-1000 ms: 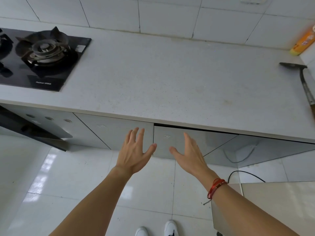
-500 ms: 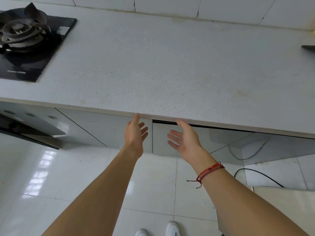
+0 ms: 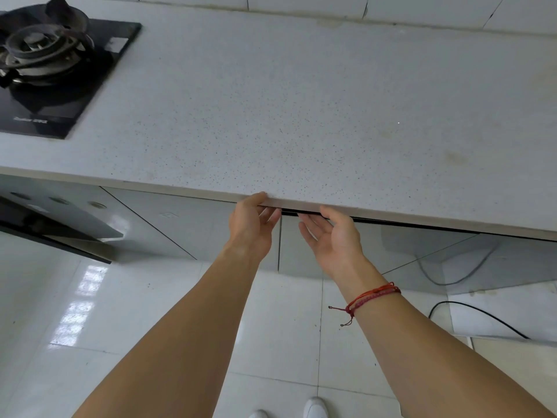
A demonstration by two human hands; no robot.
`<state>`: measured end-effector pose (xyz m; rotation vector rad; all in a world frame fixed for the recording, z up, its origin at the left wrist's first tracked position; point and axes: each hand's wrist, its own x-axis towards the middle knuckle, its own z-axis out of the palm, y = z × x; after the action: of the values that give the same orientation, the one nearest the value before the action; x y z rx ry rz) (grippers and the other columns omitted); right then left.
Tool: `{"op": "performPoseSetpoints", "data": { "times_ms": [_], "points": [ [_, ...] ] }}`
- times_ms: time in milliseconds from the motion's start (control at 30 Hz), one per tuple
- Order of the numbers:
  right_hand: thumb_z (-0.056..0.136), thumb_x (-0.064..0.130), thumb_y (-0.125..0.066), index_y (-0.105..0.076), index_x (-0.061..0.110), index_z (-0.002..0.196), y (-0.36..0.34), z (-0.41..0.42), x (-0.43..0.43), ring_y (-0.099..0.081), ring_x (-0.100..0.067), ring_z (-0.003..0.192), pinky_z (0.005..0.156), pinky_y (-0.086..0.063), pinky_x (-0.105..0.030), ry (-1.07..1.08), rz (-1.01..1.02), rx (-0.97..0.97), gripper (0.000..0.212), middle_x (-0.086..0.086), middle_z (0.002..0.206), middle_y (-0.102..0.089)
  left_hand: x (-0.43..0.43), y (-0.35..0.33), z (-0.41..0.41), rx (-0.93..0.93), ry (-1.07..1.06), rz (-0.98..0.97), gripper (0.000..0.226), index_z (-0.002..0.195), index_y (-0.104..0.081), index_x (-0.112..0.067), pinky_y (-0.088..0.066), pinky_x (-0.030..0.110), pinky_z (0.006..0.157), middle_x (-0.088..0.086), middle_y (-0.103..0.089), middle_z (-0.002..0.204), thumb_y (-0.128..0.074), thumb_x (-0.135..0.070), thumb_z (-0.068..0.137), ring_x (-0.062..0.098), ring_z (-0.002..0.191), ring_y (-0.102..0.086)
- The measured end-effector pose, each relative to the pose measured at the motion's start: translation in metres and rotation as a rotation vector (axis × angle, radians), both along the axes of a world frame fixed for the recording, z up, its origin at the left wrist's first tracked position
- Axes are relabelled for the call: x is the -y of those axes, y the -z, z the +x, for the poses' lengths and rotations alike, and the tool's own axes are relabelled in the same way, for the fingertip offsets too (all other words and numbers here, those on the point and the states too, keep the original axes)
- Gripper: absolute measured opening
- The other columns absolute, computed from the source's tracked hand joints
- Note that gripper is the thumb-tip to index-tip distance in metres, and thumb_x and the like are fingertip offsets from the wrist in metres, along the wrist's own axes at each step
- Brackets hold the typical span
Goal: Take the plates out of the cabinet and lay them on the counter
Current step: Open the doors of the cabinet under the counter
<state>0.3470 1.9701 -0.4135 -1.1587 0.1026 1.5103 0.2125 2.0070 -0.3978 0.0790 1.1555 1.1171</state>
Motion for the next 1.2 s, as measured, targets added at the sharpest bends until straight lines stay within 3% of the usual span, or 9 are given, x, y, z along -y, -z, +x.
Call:
{"op": "performPoseSetpoints", "data": {
  "times_ms": [100,267,367,567,700,767,900,1100,1200],
  "points": [
    [0.092,0.005,-0.060,-0.060,0.004,0.100,0.002,0.000,0.002,-0.072,-0.031,0.095,0.079,-0.059,-0.036,0.005,0.002,0.005,0.009,-0.022,0.108,-0.068,0.004,0.000,-0.002,-0.027,0.032,0.003,0.006,0.095,-0.062,-0.007,-0.054,0.033,0.087,0.010,-0.066,0.094,-0.062,-0.010,0.089,0.023,0.091,-0.068],
    [0.094,0.005,-0.059,-0.059,-0.002,0.113,0.004,-0.002,0.015,-0.070,-0.033,0.103,0.081,-0.060,-0.039,-0.029,-0.022,0.072,0.020,-0.029,0.120,-0.066,0.021,0.002,-0.008,-0.089,0.075,0.010,0.012,0.101,-0.064,-0.007,-0.053,0.034,0.087,0.012,-0.068,0.098,-0.060,-0.011,0.091,0.021,0.095,-0.069],
    [0.094,0.004,-0.060,-0.055,-0.007,0.126,0.006,-0.003,0.031,-0.071,-0.030,0.095,0.075,-0.061,-0.036,-0.040,-0.048,0.096,0.034,-0.029,0.120,-0.066,0.032,0.003,-0.013,-0.108,0.078,-0.006,0.012,0.102,-0.062,-0.006,-0.054,0.035,0.086,0.013,-0.066,0.099,-0.060,-0.011,0.092,0.021,0.096,-0.068],
    [0.095,0.003,-0.059,-0.054,0.008,0.105,0.010,-0.003,0.072,-0.067,-0.029,0.089,0.079,-0.060,-0.040,-0.078,-0.098,0.162,0.012,-0.022,0.100,-0.065,0.059,0.004,-0.023,-0.194,0.106,-0.062,0.005,0.099,-0.059,-0.012,-0.053,0.032,0.079,0.013,-0.065,0.111,-0.059,-0.013,0.094,0.021,0.101,-0.066],
    [0.097,0.002,-0.057,-0.054,0.008,0.103,0.014,-0.002,0.099,-0.070,-0.032,0.095,0.077,-0.060,-0.041,-0.098,-0.099,0.172,0.009,-0.022,0.103,-0.068,0.081,0.009,-0.036,-0.249,0.112,-0.105,0.034,0.126,-0.053,-0.008,-0.052,0.030,0.077,0.012,-0.064,0.117,-0.059,-0.016,0.094,0.021,0.100,-0.065],
    [0.098,0.001,-0.055,-0.054,0.009,0.108,0.015,0.001,0.109,-0.071,-0.035,0.098,0.080,-0.060,-0.044,-0.104,-0.099,0.179,0.013,-0.022,0.105,-0.067,0.090,0.008,-0.041,-0.291,0.126,-0.123,0.038,0.130,-0.050,-0.010,-0.052,0.029,0.077,0.009,-0.062,0.118,-0.060,-0.017,0.094,0.019,0.097,-0.064],
    [0.098,-0.001,-0.053,-0.050,0.008,0.119,0.012,0.004,0.126,-0.070,-0.036,0.099,0.086,-0.059,-0.051,-0.123,-0.110,0.200,0.023,-0.023,0.105,-0.061,0.107,-0.003,-0.045,-0.386,0.132,-0.155,0.005,0.095,-0.055,-0.016,-0.050,0.032,0.084,0.006,-0.060,0.104,-0.060,-0.014,0.095,0.018,0.090,-0.061],
    [0.096,-0.003,-0.055,-0.048,0.010,0.106,0.007,0.006,0.150,-0.067,-0.033,0.088,0.087,-0.056,-0.057,-0.134,-0.184,0.259,0.018,-0.021,0.097,-0.058,0.135,-0.011,-0.061,-0.475,0.153,-0.144,0.013,0.081,-0.057,-0.011,-0.055,0.035,0.088,0.006,-0.058,0.086,-0.062,-0.007,0.092,0.022,0.082,-0.059],
    [0.089,-0.004,-0.065,-0.047,0.010,0.113,0.005,0.010,0.167,-0.065,-0.030,0.087,0.084,-0.058,-0.056,-0.157,-0.183,0.320,0.033,-0.019,0.102,-0.056,0.148,-0.011,-0.071,-0.510,0.159,-0.126,0.014,0.079,-0.057,-0.008,-0.056,0.031,0.083,0.007,-0.058,0.083,-0.065,-0.005,0.090,0.021,0.077,-0.060]
  ]
}}
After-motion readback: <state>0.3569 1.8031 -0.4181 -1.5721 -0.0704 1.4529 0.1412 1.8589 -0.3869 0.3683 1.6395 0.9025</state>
